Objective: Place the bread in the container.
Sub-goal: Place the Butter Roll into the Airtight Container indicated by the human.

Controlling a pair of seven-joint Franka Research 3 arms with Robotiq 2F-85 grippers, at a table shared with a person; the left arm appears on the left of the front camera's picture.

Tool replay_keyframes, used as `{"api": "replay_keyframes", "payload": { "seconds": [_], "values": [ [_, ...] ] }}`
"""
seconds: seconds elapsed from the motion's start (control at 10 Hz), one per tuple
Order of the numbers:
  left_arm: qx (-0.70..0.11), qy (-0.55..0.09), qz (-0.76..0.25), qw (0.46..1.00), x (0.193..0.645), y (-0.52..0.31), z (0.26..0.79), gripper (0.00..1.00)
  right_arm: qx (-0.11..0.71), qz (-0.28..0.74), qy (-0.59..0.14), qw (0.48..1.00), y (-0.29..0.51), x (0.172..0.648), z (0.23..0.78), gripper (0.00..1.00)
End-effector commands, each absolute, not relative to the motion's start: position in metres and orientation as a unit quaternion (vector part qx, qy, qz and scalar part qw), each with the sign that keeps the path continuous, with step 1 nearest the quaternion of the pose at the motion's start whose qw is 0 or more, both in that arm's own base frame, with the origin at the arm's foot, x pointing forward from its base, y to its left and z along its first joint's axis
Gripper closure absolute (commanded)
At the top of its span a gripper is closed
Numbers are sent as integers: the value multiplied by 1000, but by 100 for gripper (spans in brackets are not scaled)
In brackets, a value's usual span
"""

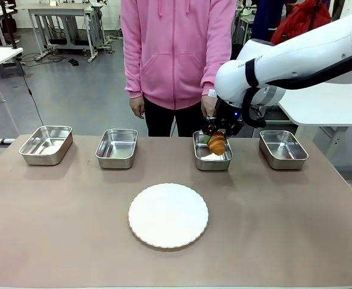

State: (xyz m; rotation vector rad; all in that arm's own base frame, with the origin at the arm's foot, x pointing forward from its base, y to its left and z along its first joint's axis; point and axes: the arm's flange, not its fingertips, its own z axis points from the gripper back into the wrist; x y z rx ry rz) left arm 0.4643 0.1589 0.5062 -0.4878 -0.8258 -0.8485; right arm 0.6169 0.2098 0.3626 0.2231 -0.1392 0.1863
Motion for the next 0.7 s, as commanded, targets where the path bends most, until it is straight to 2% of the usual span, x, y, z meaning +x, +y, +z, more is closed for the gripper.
{"api": "replay_keyframes", "payload": {
  "seconds": [0.0,0.4,0.6],
  "values": [
    [-226,-387,-398,801,463,158,508,0,111,114,-79,984,209,616,368,0],
    [-226,-387,-398,801,463,158,508,0,108,145,-75,981,212,610,373,0],
    [-226,-387,-398,801,463,158,508,0,112,106,-75,985,215,615,370,0]
  ]
}}
